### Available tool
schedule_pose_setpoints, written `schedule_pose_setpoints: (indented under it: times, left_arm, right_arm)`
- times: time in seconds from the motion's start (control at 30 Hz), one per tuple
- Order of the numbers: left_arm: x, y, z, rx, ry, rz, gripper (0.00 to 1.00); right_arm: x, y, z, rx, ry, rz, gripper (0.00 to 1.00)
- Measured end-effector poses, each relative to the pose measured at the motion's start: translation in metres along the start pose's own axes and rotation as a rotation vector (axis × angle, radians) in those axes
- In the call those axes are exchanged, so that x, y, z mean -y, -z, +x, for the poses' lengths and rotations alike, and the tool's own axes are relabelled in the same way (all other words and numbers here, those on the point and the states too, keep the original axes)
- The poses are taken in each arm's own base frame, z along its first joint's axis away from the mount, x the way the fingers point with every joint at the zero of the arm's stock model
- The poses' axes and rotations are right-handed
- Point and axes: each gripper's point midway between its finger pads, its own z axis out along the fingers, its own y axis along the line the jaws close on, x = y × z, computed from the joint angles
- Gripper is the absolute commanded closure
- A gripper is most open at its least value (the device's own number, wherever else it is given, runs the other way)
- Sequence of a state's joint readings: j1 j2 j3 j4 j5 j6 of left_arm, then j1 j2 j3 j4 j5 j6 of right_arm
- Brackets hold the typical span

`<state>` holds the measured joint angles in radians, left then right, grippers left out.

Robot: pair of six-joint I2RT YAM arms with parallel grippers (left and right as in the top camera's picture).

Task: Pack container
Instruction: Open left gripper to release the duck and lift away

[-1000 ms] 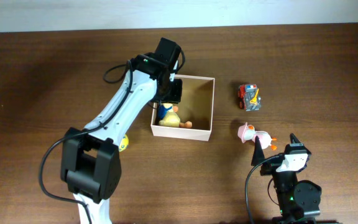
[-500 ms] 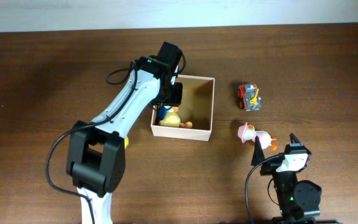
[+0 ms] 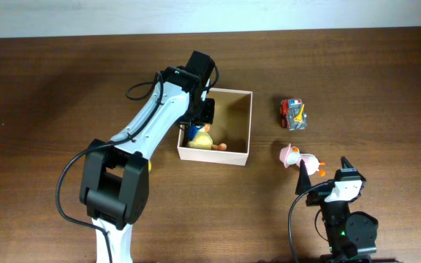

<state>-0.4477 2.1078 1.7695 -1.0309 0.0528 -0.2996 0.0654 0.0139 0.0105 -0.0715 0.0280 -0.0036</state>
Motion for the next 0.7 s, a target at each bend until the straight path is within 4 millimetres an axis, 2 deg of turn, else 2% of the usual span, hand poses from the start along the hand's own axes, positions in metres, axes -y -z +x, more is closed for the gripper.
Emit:
schedule_pose_setpoints:
  times: [0.17,0.47,0.7]
  left_arm:
    - [0.002,0.005,-0.005,0.016,-0.001,0.004,0.98]
    - [0.006,0.031,-0.036,0.125,-0.037,-0.006,0.98]
    - [0.001,0.033,-0.039,0.137,-0.116,-0.038,0.98]
  right_arm:
    - [0.0,0.0,0.0,0.0,0.0,0.0,0.01]
    - [0.0,0.0,0.0,0.0,0.0,0.0,0.01]
    - [0.0,0.0,0.0,0.0,0.0,0.0,0.01]
